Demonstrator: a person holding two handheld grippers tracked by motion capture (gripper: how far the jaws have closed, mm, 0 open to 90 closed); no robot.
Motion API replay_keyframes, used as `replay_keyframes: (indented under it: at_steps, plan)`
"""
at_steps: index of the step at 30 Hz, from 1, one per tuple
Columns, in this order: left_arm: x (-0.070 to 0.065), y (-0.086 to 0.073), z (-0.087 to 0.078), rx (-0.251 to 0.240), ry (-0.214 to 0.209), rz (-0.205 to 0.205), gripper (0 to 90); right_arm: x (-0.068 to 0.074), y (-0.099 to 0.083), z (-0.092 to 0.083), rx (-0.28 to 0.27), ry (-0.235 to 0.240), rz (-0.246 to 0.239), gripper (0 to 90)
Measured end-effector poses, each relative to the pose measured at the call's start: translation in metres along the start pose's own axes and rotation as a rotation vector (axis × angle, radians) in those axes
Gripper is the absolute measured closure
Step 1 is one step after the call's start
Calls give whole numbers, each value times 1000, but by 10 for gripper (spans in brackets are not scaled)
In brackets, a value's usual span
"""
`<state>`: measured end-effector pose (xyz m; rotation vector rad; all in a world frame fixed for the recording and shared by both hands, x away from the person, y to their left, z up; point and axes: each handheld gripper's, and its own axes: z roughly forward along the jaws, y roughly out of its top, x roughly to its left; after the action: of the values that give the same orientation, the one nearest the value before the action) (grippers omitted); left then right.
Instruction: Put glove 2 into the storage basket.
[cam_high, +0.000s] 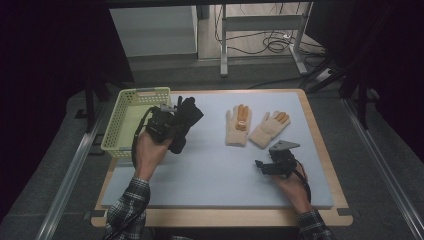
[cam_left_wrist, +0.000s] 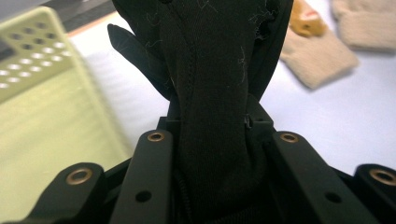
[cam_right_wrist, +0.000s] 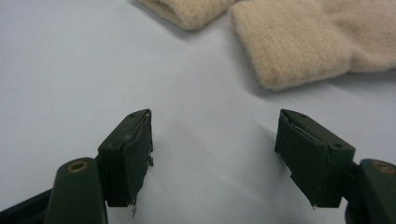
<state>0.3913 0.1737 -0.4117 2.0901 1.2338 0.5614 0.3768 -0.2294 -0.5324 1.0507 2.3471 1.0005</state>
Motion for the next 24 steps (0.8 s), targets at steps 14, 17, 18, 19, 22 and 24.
replay_keyframes:
  at_steps: [14,17,18,19,22,24]
  plan:
    - [70,-3,-11,27,133,-80,707,0,0,0,-3,0,-3,271]
    - [92,-10,-13,31,175,-108,706,0,0,0,-3,0,-3,272]
    - [92,-10,-13,31,175,-108,706,0,0,0,-3,0,-3,272]
    - [104,-14,-12,42,194,-122,706,0,0,0,-3,-1,-4,271]
    - [116,-19,-10,52,209,-138,704,0,0,0,-3,-1,-3,271]
    - [127,-24,-8,63,227,-154,704,0,0,0,-3,0,-3,271]
